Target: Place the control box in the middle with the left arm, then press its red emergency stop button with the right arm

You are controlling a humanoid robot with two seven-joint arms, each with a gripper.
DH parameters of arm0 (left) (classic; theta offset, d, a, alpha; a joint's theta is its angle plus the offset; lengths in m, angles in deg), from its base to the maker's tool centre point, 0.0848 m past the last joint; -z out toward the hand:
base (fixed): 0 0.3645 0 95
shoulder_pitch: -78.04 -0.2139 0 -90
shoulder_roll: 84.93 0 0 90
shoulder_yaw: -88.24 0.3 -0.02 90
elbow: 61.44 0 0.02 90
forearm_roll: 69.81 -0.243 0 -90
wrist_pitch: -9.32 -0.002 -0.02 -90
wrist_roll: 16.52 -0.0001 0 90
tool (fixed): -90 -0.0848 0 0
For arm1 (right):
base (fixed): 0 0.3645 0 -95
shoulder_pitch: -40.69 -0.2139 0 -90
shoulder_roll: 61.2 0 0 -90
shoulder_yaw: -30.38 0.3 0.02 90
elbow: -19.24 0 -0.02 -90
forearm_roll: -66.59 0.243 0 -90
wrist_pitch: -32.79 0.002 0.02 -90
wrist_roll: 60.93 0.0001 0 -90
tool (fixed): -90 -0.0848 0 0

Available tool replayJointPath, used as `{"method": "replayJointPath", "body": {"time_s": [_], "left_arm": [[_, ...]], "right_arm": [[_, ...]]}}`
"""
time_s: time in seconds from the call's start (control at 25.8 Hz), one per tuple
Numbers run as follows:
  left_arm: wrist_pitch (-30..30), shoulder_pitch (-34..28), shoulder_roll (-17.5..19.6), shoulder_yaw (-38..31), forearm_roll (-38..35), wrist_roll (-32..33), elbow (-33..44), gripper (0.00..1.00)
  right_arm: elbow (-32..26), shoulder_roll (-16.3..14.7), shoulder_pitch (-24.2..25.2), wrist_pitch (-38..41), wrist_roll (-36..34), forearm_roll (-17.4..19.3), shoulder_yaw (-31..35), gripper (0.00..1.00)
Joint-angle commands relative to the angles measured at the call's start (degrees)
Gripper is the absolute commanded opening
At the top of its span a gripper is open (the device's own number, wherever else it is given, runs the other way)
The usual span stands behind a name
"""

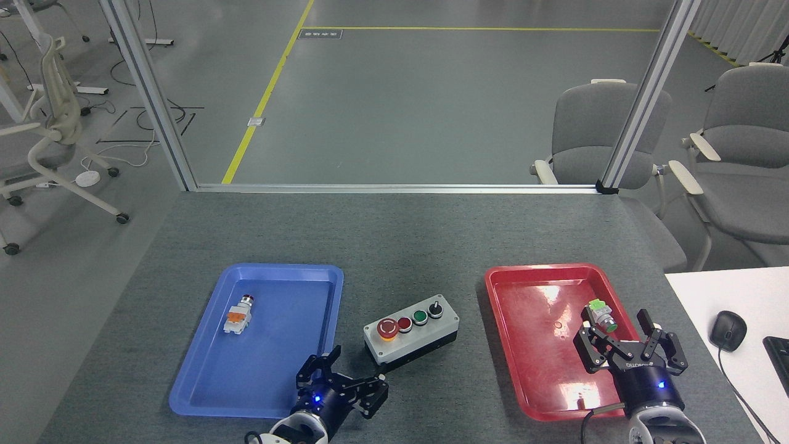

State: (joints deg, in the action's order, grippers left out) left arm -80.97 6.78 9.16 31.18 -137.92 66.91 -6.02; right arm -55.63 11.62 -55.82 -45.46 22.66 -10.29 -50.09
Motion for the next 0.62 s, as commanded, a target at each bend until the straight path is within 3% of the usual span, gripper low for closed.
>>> {"method": "replayJointPath", "body": {"time_s": [0.0, 0.31, 0.58], "left_arm": [[6.2, -4.7, 2.9, -7.6, 0.0, 0.2, 6.9, 0.99], [9.6, -12.8, 8.0, -16.6, 0.0, 0.9, 24.9, 0.99], [9.3, -12.7, 7.9, -24.4, -0.1, 0.8, 25.8, 0.99]], "right_arm": [[0.1, 0.1, -0.1, -0.1, 0.0, -0.1, 0.0, 0.98], [0.1, 0.2, -0.2, -0.1, 0.0, -0.2, -0.2, 0.98], [0.0, 0.1, -0.2, -0.1, 0.0, -0.3, -3.5, 0.96]]}}
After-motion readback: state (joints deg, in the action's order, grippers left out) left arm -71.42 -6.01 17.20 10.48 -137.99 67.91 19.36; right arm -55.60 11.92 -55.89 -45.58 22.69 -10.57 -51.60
